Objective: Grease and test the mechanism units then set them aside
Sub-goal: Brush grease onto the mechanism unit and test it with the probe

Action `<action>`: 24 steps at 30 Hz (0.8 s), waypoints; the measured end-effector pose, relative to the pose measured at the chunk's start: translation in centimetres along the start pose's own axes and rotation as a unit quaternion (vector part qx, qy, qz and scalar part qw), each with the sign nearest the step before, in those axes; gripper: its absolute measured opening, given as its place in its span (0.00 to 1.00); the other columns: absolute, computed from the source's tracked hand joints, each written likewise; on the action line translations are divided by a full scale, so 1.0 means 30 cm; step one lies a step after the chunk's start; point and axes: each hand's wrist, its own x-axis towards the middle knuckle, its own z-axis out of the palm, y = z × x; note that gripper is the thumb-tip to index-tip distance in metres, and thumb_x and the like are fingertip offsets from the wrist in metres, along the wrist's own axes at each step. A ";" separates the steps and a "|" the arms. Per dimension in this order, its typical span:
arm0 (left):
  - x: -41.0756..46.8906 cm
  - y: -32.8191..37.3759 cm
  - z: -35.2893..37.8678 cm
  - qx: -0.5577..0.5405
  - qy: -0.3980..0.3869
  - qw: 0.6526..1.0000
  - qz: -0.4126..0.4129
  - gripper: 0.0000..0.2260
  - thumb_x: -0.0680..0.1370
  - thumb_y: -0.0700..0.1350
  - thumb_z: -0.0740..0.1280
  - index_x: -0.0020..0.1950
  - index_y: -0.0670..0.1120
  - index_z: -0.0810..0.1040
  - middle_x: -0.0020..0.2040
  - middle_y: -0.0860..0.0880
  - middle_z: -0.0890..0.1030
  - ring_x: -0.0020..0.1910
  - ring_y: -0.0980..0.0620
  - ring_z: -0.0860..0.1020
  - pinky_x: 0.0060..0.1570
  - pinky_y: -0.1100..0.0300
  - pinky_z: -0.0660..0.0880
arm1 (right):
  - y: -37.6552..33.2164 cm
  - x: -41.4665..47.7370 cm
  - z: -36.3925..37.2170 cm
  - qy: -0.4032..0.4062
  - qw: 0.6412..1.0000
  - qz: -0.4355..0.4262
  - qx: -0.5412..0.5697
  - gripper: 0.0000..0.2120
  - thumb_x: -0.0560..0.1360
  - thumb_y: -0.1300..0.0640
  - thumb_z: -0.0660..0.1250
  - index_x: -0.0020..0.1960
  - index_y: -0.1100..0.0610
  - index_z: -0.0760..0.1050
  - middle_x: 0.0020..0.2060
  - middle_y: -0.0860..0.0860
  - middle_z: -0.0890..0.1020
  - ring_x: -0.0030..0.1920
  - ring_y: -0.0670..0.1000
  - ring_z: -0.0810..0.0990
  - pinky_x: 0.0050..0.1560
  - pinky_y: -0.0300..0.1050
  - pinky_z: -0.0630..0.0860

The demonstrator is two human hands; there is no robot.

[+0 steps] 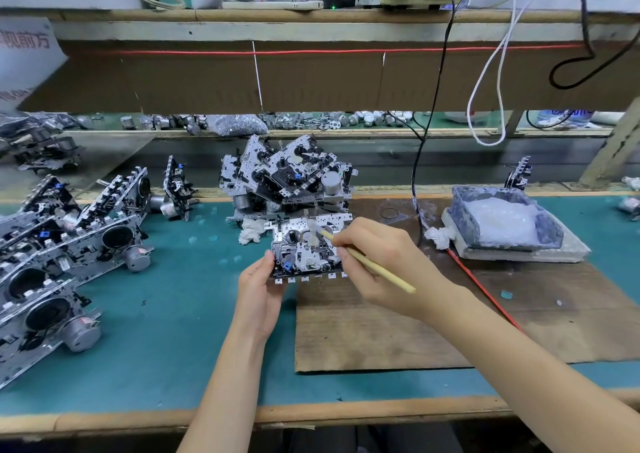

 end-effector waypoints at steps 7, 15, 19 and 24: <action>-0.003 0.002 -0.003 0.003 0.010 1.000 -0.012 0.19 0.81 0.42 0.57 0.38 0.42 0.84 0.41 0.46 0.84 0.40 0.54 0.81 0.44 0.61 0.77 | 0.006 -0.008 0.001 0.004 1.000 -0.005 -0.013 0.06 0.73 0.66 0.63 0.47 0.67 0.78 0.37 0.57 0.78 0.35 0.55 0.77 0.36 0.45 0.73; 0.006 -0.004 -0.014 -0.021 0.020 0.999 -0.023 0.16 0.81 0.41 0.57 0.39 0.41 0.81 0.38 0.48 0.82 0.38 0.53 0.79 0.42 0.60 0.76 | 0.133 -0.101 -0.059 0.000 0.925 0.258 -0.280 0.11 0.79 0.59 0.59 0.56 0.63 0.75 0.48 0.60 0.74 0.47 0.61 0.73 0.40 0.49 0.68; 0.002 -0.001 -0.009 -0.045 0.005 0.999 -0.025 0.24 0.82 0.40 0.55 0.33 0.45 0.85 0.36 0.50 0.83 0.35 0.56 0.81 0.36 0.66 0.77 | 0.187 -0.178 -0.094 -0.163 0.806 0.404 -0.401 0.13 0.80 0.57 0.52 0.64 0.59 0.65 0.64 0.58 0.64 0.62 0.58 0.65 0.55 0.49 0.65; 0.001 0.000 -0.009 -0.053 -0.009 0.998 -0.034 0.25 0.82 0.39 0.54 0.32 0.47 0.85 0.36 0.52 0.84 0.35 0.57 0.81 0.36 0.66 0.77 | 0.182 -0.223 -0.076 -0.275 0.779 0.413 -0.384 0.13 0.77 0.62 0.58 0.61 0.59 0.70 0.63 0.60 0.63 0.62 0.59 0.65 0.56 0.48 0.67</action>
